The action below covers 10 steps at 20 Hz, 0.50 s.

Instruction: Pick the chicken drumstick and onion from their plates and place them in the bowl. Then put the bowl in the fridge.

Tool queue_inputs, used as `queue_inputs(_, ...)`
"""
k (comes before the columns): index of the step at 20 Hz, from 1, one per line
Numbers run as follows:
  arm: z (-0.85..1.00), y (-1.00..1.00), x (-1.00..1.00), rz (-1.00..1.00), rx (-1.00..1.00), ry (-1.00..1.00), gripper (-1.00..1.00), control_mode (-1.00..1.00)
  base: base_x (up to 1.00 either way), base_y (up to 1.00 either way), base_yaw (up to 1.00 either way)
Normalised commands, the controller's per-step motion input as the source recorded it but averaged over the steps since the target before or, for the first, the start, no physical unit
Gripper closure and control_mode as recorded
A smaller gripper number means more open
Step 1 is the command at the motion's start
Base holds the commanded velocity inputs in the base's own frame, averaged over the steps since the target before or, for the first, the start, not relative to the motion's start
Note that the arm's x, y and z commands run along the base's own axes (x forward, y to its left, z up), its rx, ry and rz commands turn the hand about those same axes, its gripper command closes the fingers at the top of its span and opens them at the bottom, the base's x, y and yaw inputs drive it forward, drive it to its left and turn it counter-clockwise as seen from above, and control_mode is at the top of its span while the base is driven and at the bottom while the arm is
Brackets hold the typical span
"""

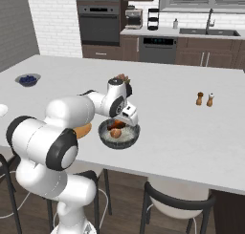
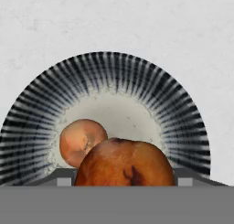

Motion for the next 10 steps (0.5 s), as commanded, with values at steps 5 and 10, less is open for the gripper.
queue_inputs(5,-0.67,0.01,0.31,0.01,0.0,0.03,1.0,-1.0,0.0,0.0,0.0)
queue_inputs(10,-0.16,0.0,0.3,-0.01,0.0,-0.12,-1.0,-1.0,0.0,0.0,0.0)
